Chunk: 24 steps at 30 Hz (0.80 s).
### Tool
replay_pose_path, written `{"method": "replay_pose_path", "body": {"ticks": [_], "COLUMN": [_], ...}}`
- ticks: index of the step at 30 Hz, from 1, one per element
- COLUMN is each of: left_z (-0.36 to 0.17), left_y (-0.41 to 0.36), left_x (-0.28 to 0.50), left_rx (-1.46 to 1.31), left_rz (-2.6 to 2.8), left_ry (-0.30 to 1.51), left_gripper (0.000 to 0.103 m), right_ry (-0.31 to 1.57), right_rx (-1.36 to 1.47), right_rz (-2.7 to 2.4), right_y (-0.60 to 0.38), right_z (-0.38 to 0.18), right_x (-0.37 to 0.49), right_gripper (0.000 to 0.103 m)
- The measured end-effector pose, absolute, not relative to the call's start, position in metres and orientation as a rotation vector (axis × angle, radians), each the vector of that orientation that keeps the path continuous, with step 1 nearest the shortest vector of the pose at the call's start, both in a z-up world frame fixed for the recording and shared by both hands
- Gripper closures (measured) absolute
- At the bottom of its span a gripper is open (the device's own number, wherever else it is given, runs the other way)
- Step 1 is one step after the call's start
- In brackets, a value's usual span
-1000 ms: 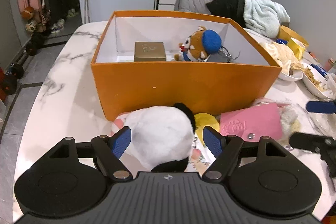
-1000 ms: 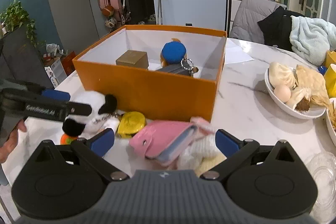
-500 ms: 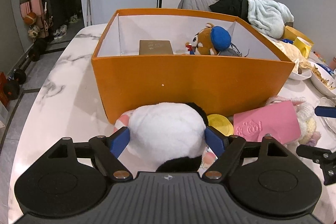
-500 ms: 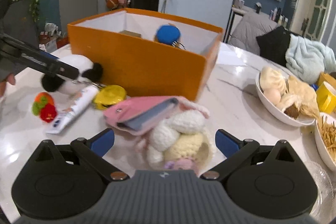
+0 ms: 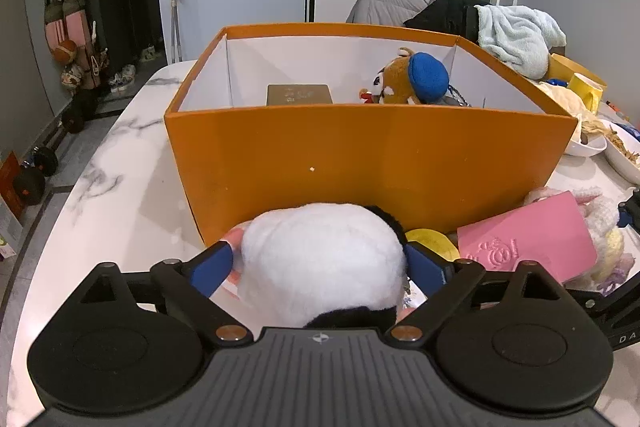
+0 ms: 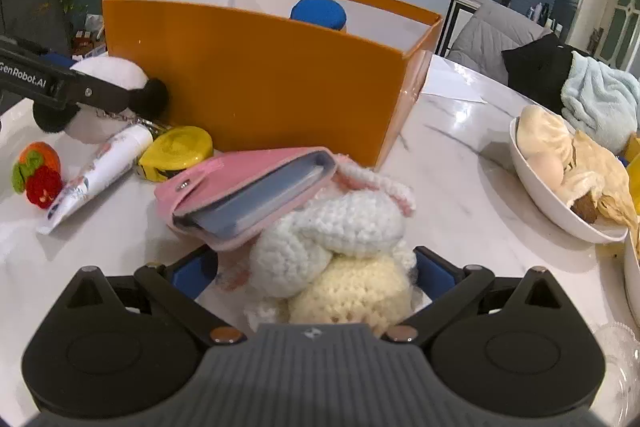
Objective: Organize objects
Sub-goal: 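Grasp white plush with left tool while right tool grasps crocheted bunny, then lift white plush with left tool while right tool lifts crocheted bunny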
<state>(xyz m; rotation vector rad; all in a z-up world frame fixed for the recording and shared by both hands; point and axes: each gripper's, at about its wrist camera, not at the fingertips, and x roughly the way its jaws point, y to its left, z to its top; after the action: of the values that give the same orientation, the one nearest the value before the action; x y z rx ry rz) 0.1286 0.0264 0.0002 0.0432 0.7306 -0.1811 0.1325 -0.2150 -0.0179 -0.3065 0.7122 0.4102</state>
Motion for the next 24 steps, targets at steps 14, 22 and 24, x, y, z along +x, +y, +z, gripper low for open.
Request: {"method": "replay_pose_path", "body": {"ticks": [14, 22, 24], "left_z": [-0.008, -0.007, -0.006], "left_y": [0.028, 0.034, 0.035], "left_x": [0.12, 0.116, 0.114], "left_rx": [0.03, 0.005, -0.002], "left_rz": [-0.171, -0.177, -0.174], "left_ry": [0.669, 0.664, 0.664], "left_gripper": [0.0, 0.0, 0.001], "right_ry": [0.747, 0.739, 0.74], "right_rx": [-0.194, -0.181, -0.172], "right_rz": [0.407, 0.368, 0.359], "right_y": [-0.234, -0.233, -0.234], "right_z": [-0.022, -0.022, -0.021], "right_x": [0.134, 0.128, 0.126], "right_gripper": [0.015, 0.021, 0.022]}}
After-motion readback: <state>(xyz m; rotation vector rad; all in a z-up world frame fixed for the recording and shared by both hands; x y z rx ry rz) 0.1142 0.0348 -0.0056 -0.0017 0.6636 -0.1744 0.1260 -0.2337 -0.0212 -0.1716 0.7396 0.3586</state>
